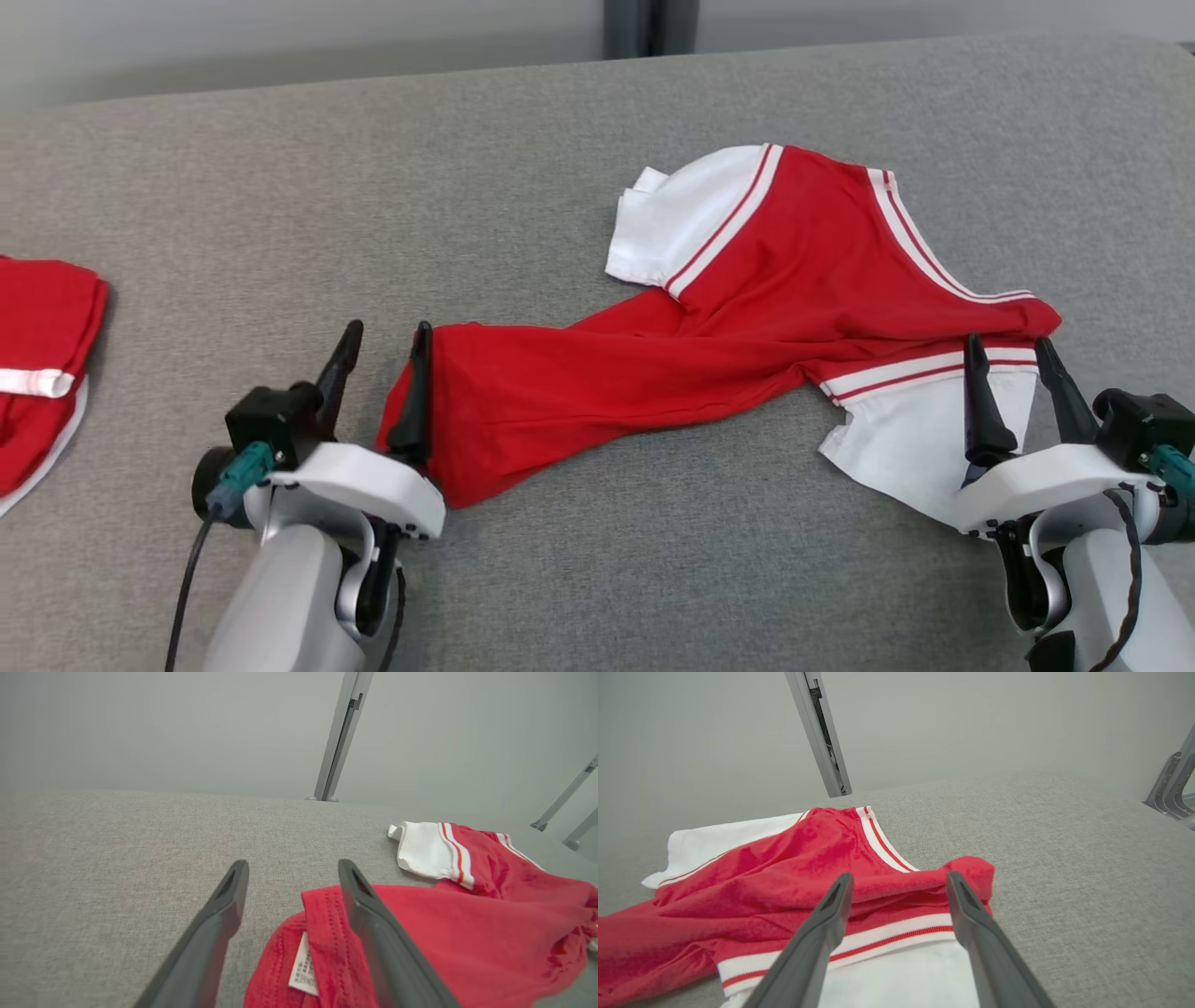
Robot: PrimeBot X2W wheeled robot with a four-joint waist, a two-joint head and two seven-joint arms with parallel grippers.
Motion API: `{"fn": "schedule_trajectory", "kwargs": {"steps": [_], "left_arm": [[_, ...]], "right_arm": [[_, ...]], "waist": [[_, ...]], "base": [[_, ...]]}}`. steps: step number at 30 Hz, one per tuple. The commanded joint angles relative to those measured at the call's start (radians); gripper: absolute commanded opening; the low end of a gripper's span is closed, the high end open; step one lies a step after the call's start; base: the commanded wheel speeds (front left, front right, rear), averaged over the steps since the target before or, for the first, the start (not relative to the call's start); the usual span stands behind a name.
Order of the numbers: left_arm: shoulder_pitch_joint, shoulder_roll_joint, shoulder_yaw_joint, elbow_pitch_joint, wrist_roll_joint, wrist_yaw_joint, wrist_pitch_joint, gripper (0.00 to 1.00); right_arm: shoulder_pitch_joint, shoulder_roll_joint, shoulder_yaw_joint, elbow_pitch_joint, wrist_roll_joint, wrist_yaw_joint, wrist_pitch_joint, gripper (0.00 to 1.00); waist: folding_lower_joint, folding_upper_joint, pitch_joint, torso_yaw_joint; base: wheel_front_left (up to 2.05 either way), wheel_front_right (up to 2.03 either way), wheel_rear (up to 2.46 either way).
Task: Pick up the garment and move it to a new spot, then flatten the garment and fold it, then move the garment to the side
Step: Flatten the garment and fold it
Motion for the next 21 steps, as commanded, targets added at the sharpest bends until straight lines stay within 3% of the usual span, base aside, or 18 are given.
{"fn": "schedule_trajectory", "kwargs": {"steps": [1, 7, 13, 21], "left_arm": [[0.014, 0.003, -0.003, -0.012, -0.009, -0.004, 0.0, 1.0], [0.098, 0.003, -0.082, -0.079, -0.075, -0.015, 0.0, 1.0], [0.139, 0.004, -0.165, -0.028, -0.119, 0.006, 0.0, 1.0], [0.112, 0.004, -0.161, 0.006, -0.145, 0.014, 0.0, 1.0]], "right_arm": [[0.008, -0.006, 0.0, -0.001, 0.007, 0.0, 0.0, 1.0], [0.01, -0.006, 0.017, 0.006, 0.019, 0.0, 0.0, 1.0], [0.009, -0.007, 0.031, 0.009, 0.016, 0.0, 0.0, 1.0], [0.011, -0.006, 0.008, 0.001, -0.002, 0.0, 0.0, 1.0]], "waist": [[0.0, 0.0, -0.013, 0.015], [0.0, 0.0, -0.034, 0.034], [0.0, 0.0, -0.042, 0.025], [0.0, 0.0, -0.03, 0.004]], "base": [[0.0, 0.0, 0.0], [0.0, 0.0, 0.0], [0.0, 0.0, 0.0], [0.0, 0.0, 0.0]]}}
